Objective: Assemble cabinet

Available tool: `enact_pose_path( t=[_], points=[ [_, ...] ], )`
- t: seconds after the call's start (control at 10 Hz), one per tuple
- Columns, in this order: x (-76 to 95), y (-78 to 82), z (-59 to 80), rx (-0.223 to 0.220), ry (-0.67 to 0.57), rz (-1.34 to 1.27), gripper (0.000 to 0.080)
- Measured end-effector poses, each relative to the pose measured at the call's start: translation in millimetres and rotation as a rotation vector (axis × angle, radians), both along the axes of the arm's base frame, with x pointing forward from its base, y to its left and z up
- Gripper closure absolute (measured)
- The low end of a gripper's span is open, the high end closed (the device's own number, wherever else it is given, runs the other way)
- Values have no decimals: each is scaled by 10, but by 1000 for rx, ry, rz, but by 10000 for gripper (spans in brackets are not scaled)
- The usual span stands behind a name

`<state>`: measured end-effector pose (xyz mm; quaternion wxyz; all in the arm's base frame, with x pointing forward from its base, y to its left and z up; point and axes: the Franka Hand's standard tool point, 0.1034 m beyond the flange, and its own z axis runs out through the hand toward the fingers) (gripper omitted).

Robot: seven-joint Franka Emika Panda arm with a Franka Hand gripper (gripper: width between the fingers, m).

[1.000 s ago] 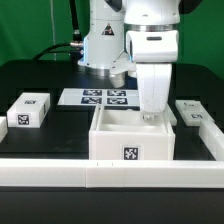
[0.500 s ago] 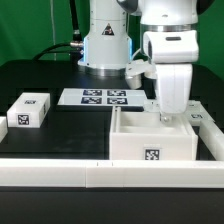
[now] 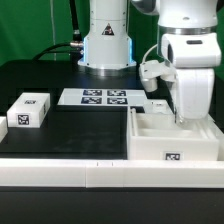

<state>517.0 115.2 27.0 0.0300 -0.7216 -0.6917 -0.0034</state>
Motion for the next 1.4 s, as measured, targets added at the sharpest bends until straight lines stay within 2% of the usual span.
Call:
enact_pose_path(
  t=[0.7, 0.8, 0.9, 1.0, 1.1, 1.2, 1.3, 1.4],
  points=[
    [0, 43, 13, 0, 11, 1, 764],
    [0, 40, 12, 0, 11, 0, 690],
    [0, 37, 11, 0, 11, 0, 489],
    [0, 35, 10, 0, 12, -1, 354],
    [0, 33, 9, 0, 12, -1, 354],
    [-1, 32, 7, 0, 12, -1, 173],
    [-1, 31, 6, 0, 12, -2, 59],
    [-2, 29, 4, 0, 13, -2, 59]
  ],
)
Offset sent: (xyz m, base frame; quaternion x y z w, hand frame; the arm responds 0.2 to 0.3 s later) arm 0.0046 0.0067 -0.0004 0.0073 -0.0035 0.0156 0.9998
